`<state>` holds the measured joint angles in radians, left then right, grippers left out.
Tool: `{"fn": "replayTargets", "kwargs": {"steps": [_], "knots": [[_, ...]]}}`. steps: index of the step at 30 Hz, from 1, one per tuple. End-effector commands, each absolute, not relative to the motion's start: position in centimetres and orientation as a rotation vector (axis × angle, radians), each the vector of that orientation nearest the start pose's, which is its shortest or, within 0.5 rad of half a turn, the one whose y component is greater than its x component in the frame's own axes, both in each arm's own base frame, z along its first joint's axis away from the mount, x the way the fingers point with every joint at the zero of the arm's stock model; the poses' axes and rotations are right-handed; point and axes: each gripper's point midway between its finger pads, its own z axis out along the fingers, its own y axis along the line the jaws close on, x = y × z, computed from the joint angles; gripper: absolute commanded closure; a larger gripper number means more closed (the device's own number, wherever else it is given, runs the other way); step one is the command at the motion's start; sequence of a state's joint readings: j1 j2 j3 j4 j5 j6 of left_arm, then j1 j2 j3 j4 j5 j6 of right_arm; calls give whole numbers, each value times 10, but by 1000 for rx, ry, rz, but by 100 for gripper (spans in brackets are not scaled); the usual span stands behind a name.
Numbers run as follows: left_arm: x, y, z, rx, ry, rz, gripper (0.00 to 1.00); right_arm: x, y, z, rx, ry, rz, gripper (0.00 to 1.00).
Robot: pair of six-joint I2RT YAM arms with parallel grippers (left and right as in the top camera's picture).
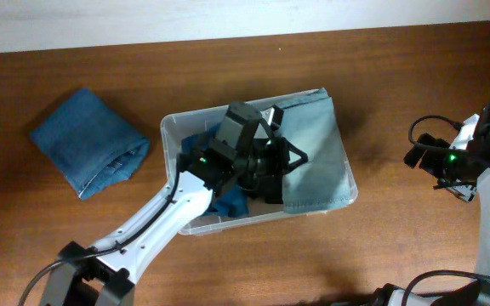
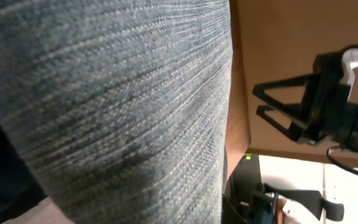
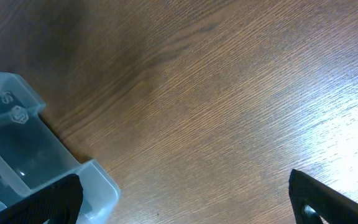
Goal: Pack container
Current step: 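Lay the light-grey jeans into the bin's right side and release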
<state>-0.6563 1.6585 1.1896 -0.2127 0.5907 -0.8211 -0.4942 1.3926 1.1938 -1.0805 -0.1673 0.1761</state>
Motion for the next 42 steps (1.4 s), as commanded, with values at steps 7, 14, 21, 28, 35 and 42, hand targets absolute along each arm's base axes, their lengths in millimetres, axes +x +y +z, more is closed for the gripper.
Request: {"fn": "replayTargets", "kwargs": {"steps": [7,14,21,28,35,42], "knots": [[311,-356,158,100,2603,-1278,100,274,-115,150,893,2677,179,2],[325,-343,111,10,2685,-1089,99,273,-114,150,896,2682,181,2],[346,-319,101,45,2673,-1031,42,273,-114,150,896,2682,181,2],[362,-289,152,167,2536,-1103,1,273,-114,150,896,2682,180,2],[375,-204,224,160,2342,-687,1,273,-114,150,895,2682,180,2],[375,-34,253,-313,2272,-163,1,274,-114,150,894,2679,179,2]]}}
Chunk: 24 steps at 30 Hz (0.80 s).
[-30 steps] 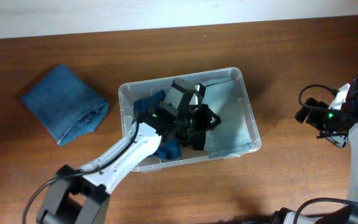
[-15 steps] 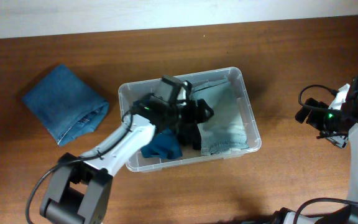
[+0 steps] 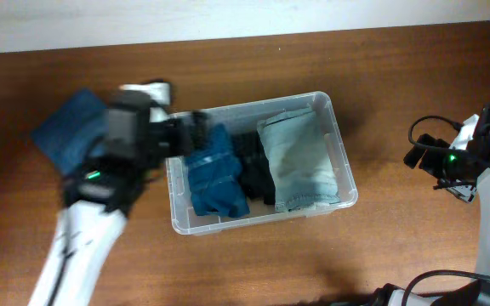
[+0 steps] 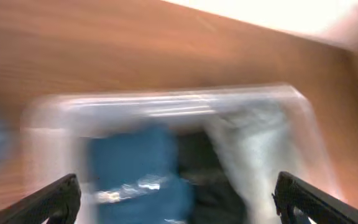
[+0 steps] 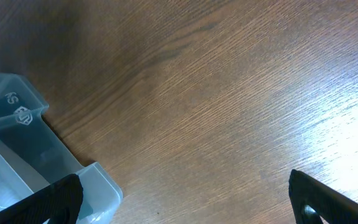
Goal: Pack container
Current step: 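Lay the light-grey jeans into the bin's right side and release, then grasp the blue folded jeans with the left gripper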
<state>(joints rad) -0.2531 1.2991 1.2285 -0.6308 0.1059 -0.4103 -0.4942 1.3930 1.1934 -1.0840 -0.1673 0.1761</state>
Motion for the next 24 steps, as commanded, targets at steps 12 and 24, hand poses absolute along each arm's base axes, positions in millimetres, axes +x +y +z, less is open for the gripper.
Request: {"fn": "replayTargets", "kwargs": {"steps": [12,24], "knots": [[380,145,112,-899,2482,-167,1,274,-114,150,894,2679,179,2],[399,172,8,-932,2547,-355,1,273,-114,150,895,2681,180,2]]}}
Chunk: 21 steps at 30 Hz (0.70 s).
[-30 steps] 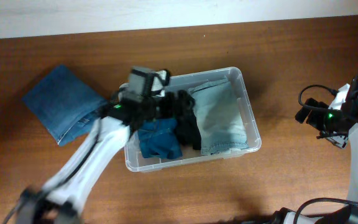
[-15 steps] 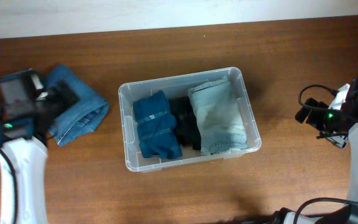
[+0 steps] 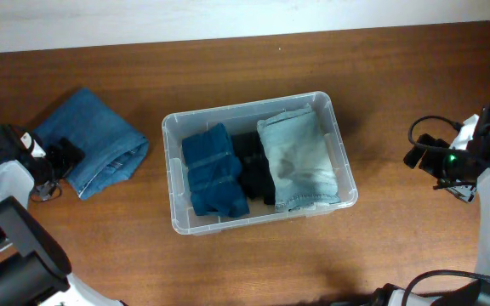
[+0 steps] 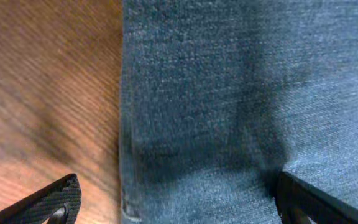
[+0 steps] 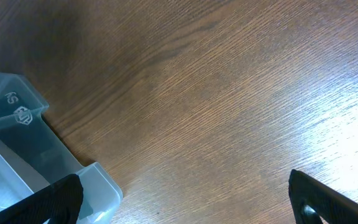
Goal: Pack container
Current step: 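Grasp the blue folded jeans with the left gripper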
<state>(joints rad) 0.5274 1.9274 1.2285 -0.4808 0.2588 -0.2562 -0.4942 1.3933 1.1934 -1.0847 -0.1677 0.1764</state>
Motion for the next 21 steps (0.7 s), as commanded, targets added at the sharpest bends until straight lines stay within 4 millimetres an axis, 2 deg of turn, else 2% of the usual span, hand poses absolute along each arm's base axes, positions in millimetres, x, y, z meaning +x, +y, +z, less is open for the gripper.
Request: {"fn": "replayTargets", "kwargs": {"steps": [1,3,5,8,10,12,13,14,16,21], "knots": [[401,168,4,-924,2546,-395,1,273,-114,150,894,2681,179,2],[406,156,-2,-904,2540,-508,1,273,-114,150,894,2681,179,1],[407,146,-4,-894,2536,-589,8,273,-114,150,894,2681,179,2],[410,136,2,-870,2515,-685,45,273,-114,150,895,2681,180,1],[413,126,11,-843,2489,-774,65,273,-114,150,895,2682,180,2],[416,116,24,-810,2456,-864,82,273,-114,150,895,2682,180,2],[417,112,32,-793,2438,-902,94,273,-114,150,895,2682,180,2],[418,108,41,-773,2420,-935,99,273,-114,150,895,2682,180,2],[419,102,63,-731,2381,-982,99,273,-114,150,895,2682,181,2],[418,84,157,-528,2226,-1019,99,273,-114,150,895,2682,181,2]]}}
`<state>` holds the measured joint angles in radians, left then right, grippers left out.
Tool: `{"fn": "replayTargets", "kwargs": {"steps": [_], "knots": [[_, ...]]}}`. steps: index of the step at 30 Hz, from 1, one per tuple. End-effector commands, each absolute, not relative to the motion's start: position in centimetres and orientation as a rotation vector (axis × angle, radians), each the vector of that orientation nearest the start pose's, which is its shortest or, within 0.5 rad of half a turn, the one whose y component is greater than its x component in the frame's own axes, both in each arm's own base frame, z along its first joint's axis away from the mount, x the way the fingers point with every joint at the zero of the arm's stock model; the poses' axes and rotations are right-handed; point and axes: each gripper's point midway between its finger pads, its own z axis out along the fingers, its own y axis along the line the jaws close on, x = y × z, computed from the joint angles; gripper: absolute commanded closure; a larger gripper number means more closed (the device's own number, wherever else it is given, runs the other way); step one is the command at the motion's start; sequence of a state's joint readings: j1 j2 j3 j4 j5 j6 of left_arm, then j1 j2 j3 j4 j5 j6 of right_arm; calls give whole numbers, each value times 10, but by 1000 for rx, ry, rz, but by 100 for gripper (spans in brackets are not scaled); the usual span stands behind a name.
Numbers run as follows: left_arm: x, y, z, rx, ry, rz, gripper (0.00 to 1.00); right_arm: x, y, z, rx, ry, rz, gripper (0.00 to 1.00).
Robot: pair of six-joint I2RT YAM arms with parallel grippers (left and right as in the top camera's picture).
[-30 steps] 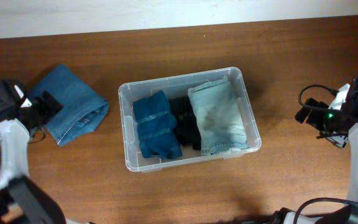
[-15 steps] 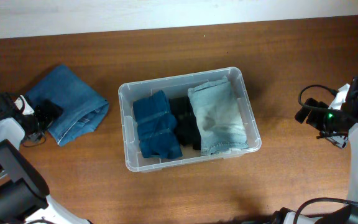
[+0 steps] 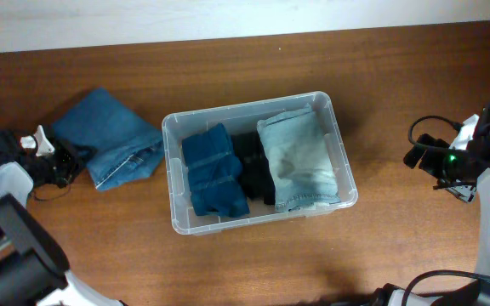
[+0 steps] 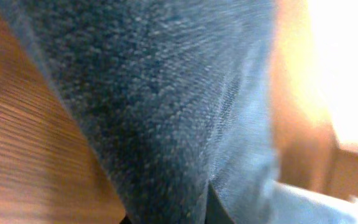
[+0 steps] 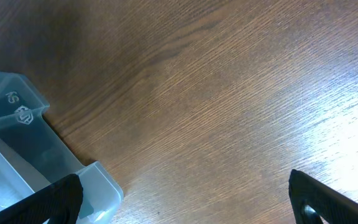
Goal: Pack container
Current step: 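Grasp the blue folded jeans with the left gripper, then lay the blue jeans over the dark bundles in the bin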
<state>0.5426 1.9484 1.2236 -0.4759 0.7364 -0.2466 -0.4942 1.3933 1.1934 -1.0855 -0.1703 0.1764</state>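
Observation:
A clear plastic container (image 3: 253, 105) stands mid-table and holds a folded blue garment (image 3: 214, 172), a black one (image 3: 252, 168) and a light denim one (image 3: 299, 161) side by side. Folded blue jeans (image 3: 113, 138) lie on the table to its left. My left gripper (image 3: 65, 163) is at their near-left edge, shut on the cloth. In the left wrist view the jeans (image 4: 166, 93) fill the frame and hide the fingers. My right gripper (image 5: 185, 208) stands open over bare wood right of the container (image 5: 73, 180), and shows in the overhead view (image 3: 428, 159) too.
The wooden table (image 3: 398, 68) runs to a pale wall at the back. A black cable (image 3: 428, 123) loops by the right arm. The left arm's base sits at the front left corner.
The folded blue jeans have shifted to the right, toward the container, with my left gripper now shut on their edge. The right arm has not moved.
My left gripper was down in the container against the light denim garment. Then it was open to the left of the container, three garments lying packed. Then it stood open at the jeans' left edge, and now it grips them.

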Motion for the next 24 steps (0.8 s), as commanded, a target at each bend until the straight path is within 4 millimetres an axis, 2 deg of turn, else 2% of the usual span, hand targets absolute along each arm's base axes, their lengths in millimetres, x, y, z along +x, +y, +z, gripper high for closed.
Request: {"fn": "replayTargets", "kwargs": {"steps": [1,5,6,7,10,11,13,14,19,20,21,24], "knots": [[415,81,175,-489,2202,-996,99,273,-114,150,895,2682,181,2],[399,51,260,-291,2082,-913,99,273,-114,150,895,2682,181,2],[392,37,281,-227,2052,-897,99,273,-114,150,895,2682,180,2],[373,1,318,-101,2001,-899,99,273,-114,150,894,2680,180,2],[349,-45,346,45,1965,-935,99,274,-114,150,894,2679,180,2],[342,-57,348,72,1971,-948,99,273,-114,150,894,2680,180,2],[330,-81,343,103,2020,-964,99,273,-114,150,894,2680,180,2],[325,-90,332,95,2075,-956,99,273,-114,150,894,2680,180,2],[311,-122,266,90,2357,-826,99,273,-114,150,895,2680,180,2],[308,-134,254,130,2393,-845,99,274,-114,150,894,2680,180,2],[304,-153,233,186,2453,-874,99,273,-114,150,894,2680,180,2],[303,-178,195,268,2549,-900,99,273,-114,150,895,2682,181,2]]}}
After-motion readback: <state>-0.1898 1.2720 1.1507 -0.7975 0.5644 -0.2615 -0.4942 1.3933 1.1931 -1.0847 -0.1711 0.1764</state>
